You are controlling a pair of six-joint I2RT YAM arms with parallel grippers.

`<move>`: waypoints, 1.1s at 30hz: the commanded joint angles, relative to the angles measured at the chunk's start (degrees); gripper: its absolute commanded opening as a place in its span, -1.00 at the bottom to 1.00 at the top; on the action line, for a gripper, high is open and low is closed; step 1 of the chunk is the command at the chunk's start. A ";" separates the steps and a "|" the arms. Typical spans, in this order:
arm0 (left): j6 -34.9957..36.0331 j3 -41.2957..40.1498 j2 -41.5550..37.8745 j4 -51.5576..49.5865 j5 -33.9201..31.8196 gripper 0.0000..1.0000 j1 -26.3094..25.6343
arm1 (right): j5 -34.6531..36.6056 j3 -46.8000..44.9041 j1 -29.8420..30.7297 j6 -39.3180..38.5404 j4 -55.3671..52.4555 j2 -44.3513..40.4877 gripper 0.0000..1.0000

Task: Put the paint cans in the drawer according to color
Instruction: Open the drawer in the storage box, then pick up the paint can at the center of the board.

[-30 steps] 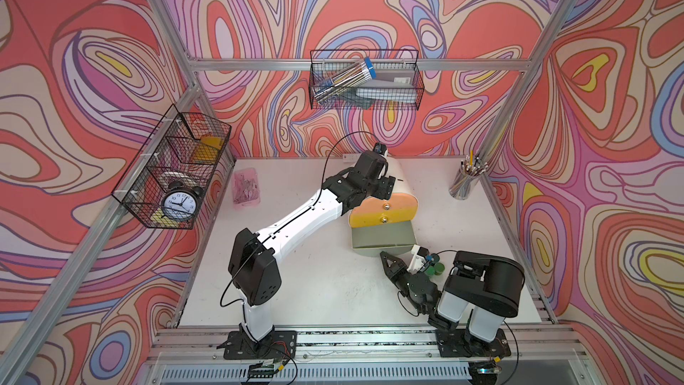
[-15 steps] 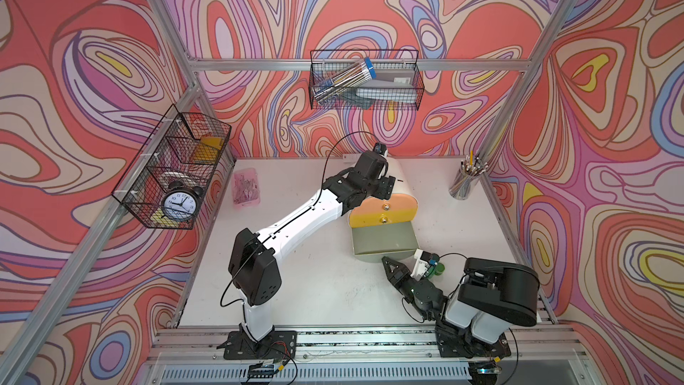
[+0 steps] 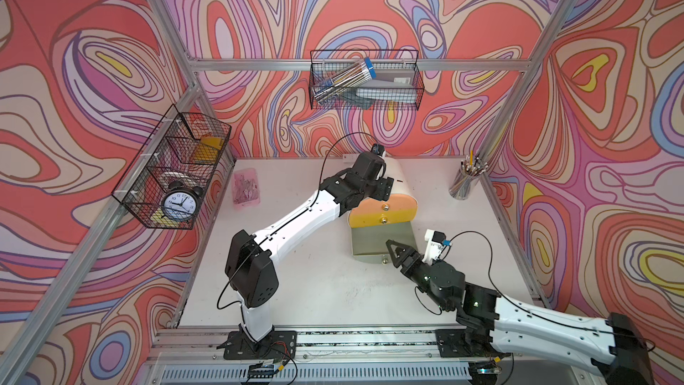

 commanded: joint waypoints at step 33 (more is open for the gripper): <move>13.78 -50.64 -53.06 6.15 -2.40 0.98 -27.76 | -21.84 8.98 -48.38 -26.38 -38.86 14.49 0.04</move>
